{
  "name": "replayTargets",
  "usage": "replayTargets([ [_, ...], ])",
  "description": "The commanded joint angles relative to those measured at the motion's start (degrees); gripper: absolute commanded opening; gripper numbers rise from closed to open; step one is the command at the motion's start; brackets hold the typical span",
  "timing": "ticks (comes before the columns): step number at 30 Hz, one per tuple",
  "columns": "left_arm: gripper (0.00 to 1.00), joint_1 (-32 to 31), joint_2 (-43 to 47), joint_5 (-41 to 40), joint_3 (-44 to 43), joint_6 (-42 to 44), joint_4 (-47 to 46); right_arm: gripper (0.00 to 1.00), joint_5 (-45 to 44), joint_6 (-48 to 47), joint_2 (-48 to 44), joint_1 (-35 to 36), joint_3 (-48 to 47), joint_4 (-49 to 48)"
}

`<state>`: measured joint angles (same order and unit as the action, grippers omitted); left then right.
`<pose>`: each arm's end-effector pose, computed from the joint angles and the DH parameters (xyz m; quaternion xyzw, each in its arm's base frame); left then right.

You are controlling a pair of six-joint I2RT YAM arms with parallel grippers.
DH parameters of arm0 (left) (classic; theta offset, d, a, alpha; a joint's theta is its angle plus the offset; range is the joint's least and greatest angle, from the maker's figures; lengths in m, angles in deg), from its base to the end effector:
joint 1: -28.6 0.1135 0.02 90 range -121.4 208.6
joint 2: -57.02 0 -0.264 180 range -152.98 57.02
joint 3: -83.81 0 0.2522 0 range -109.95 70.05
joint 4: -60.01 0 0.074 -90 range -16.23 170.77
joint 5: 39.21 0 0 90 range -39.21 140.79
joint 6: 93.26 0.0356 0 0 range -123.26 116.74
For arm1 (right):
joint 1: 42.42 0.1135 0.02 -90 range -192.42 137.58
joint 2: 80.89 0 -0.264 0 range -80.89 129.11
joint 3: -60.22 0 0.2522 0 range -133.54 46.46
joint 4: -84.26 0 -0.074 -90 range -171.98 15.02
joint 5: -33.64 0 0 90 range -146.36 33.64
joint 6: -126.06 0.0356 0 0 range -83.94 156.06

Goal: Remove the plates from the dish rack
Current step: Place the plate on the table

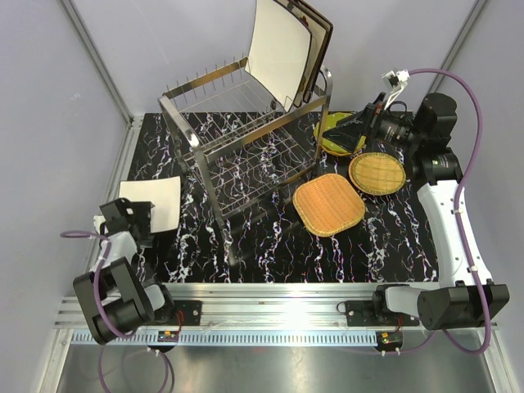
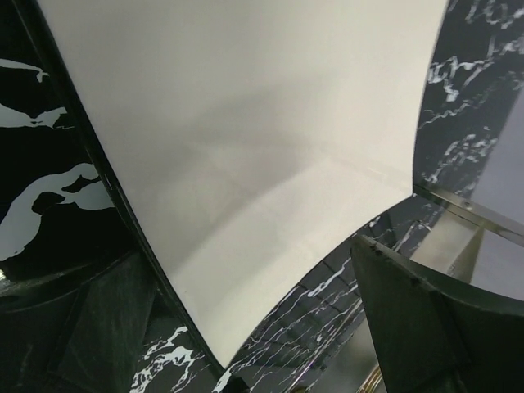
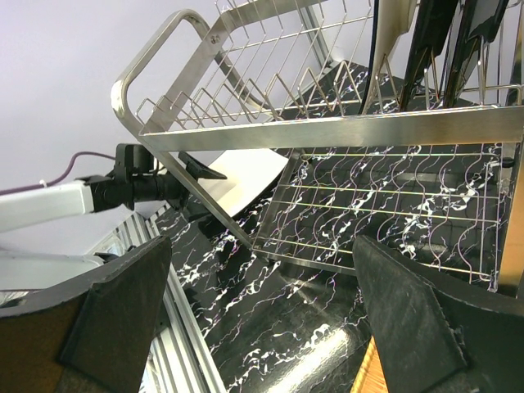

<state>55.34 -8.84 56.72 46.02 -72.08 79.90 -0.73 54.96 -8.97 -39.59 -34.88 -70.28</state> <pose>0.1873 0.0902 0.1545 -0.6779 0.6402 -0.1737 0.3170 0.2622 0.0424 0.4600 -0.2310 0.6767 0.4459 0.5384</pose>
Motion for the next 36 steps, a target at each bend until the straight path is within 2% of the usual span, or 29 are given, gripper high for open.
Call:
replayTargets([
  [1,0.99,0.2,-3.6,-1.2,-5.1,3.4,11.9,0.99,1.7,0.1,-0.4,-0.4,-0.7,-2.4],
  [9,0.99,0.2,-3.1,-2.8,-10.0,5.0,18.8,1.00,1.8,0.6,0.1,-0.4,-0.8,-2.8],
  [13,0.99,0.2,-2.6,-1.9,-14.1,6.5,25.2,1.00,2.5,0.0,-0.1,-0.5,-1.6,-3.0],
  [17,0.99,0.2,-0.4,-0.1,-18.0,9.3,28.1,1.00,4.2,-4.5,-0.3,-0.4,-4.1,-1.1],
  [25,0.99,0.2,11.9,10.0,-16.9,17.0,20.2,1.00,10.5,-11.5,-0.2,-0.4,-9.6,3.9],
  [32,0.99,-0.4,13.8,21.8,-19.5,25.6,16.0,1.00,6.9,-10.9,3.7,0.3,-17.2,7.7],
  [36,0.99,-1.5,14.4,23.3,-21.8,27.7,16.3,1.00,5.3,-10.5,7.3,2.0,-23.8,10.7],
])
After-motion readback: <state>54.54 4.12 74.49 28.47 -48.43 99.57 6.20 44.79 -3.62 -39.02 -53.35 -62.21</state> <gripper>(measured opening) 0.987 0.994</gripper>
